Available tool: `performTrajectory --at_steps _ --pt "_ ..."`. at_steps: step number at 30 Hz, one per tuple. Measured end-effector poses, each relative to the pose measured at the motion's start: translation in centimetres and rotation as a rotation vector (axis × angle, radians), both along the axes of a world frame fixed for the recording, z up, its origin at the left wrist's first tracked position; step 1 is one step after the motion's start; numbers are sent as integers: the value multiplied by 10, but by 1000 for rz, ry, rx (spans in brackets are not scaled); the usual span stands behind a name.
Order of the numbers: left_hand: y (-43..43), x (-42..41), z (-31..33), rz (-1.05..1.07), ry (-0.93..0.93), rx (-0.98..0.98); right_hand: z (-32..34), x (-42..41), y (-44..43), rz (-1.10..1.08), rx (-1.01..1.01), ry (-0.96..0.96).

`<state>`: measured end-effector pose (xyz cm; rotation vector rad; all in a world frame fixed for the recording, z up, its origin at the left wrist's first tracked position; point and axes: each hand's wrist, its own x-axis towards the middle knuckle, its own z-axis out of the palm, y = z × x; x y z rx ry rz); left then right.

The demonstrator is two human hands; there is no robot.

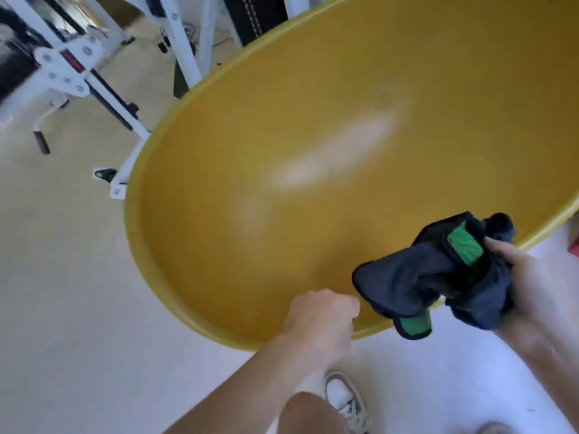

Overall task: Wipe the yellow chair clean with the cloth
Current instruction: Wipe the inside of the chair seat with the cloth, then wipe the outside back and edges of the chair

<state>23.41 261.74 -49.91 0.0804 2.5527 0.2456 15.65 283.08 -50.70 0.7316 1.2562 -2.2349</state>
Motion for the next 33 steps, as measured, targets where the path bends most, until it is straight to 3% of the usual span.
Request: performTrajectory --at_steps 2,5,10,13,17,20,23,26,28,29,31,33 --pt "-18 6 51 72 3 17 50 12 -14 -57 -60 -122" --pt "-51 19 119 106 -16 -24 137 32 -38 -79 -174 -190" --pt "-125 27 195 167 -18 -68 228 54 -91 -84 -259 -258" --pt "-166 18 219 316 -31 202 265 56 -132 -14 -235 -282" --pt "-199 -12 240 90 -101 532 300 58 -202 51 -207 -331" --pt "-241 -49 247 -88 20 614 322 56 -254 -17 -266 -217" --pt "-283 -72 285 250 -238 893 342 52 -290 -150 -155 -137" --pt "-317 -83 332 327 -365 1129 350 58 -311 -145 351 -46" --pt "-329 -90 354 258 -456 1217 360 67 -323 51 638 150" --pt "-331 -92 361 222 -502 1236 365 71 -331 176 596 232" --pt "-331 -94 368 184 -571 1274 376 77 -356 342 307 279" --pt "-331 -92 369 245 -641 1345 376 87 -381 289 236 303"
